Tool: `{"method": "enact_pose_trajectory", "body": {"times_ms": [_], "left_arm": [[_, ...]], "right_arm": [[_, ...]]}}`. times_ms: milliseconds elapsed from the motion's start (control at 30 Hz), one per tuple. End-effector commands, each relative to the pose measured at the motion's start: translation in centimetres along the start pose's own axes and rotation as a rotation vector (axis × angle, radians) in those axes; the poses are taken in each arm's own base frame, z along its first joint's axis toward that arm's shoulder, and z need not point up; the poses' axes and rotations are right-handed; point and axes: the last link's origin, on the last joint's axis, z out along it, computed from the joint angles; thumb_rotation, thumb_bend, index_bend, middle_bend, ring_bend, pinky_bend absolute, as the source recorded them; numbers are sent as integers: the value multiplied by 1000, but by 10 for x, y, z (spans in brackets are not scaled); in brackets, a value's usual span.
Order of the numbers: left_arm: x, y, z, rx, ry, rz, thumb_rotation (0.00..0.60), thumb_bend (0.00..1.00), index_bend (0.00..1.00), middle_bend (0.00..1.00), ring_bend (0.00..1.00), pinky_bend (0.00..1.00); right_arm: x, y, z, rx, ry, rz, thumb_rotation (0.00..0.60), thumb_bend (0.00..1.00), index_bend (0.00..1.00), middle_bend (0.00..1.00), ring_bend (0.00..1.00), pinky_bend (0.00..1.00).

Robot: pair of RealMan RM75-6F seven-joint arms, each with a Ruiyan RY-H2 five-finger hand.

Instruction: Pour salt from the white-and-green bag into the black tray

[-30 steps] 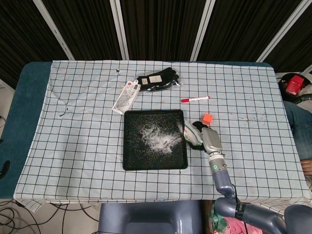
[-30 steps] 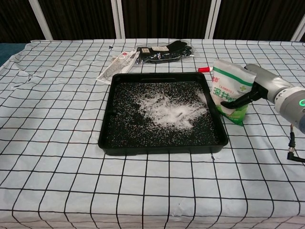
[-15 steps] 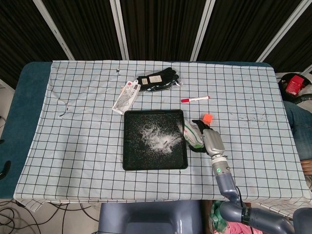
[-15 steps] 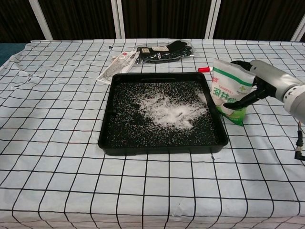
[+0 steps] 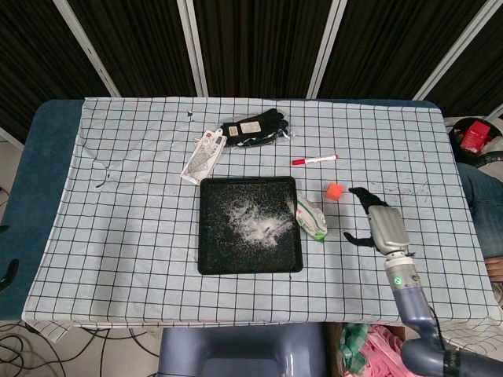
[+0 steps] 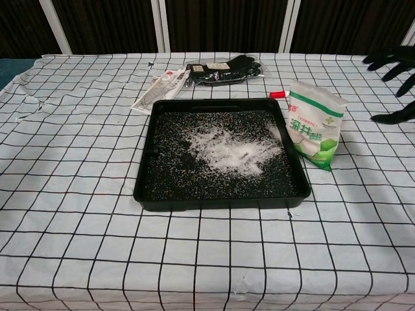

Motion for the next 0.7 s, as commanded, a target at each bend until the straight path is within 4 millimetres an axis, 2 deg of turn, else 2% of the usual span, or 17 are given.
{"method": "enact_pose_trajectory", "body": {"times_ms": [33, 133, 167, 267, 467, 600, 700], "left_arm": [[-2, 1, 0, 7, -9, 2, 600, 320, 259, 141, 61, 85], [-4, 2, 1, 20, -25, 9, 600, 320, 257, 141, 61, 85], [-6, 1, 2, 25, -36, 14, 600, 320, 256, 141, 61, 85], [-8, 1, 4, 35, -47, 14, 600, 320, 254, 140, 61, 85], [-11, -4, 10, 64, -56, 10, 600, 320, 222, 119, 61, 85], [-14, -6, 13, 71, -74, 5, 600, 319, 216, 113, 61, 85], [-15, -5, 14, 65, -81, -6, 600, 320, 214, 110, 60, 85]], "right_arm": [[37, 15, -20, 5, 48, -112, 600, 158, 147, 137, 191, 298], [62, 25, -31, 23, 113, -273, 600, 161, 148, 140, 202, 298], [78, 32, -39, 28, 175, -374, 600, 163, 148, 141, 206, 298], [88, 37, -56, 29, 206, -399, 600, 168, 149, 141, 207, 298], [87, 50, -85, 14, 234, -458, 600, 168, 151, 141, 203, 298], [78, 63, -109, -16, 248, -431, 600, 167, 154, 141, 202, 298], [73, 72, -120, -32, 253, -442, 600, 167, 155, 138, 202, 298]]}}
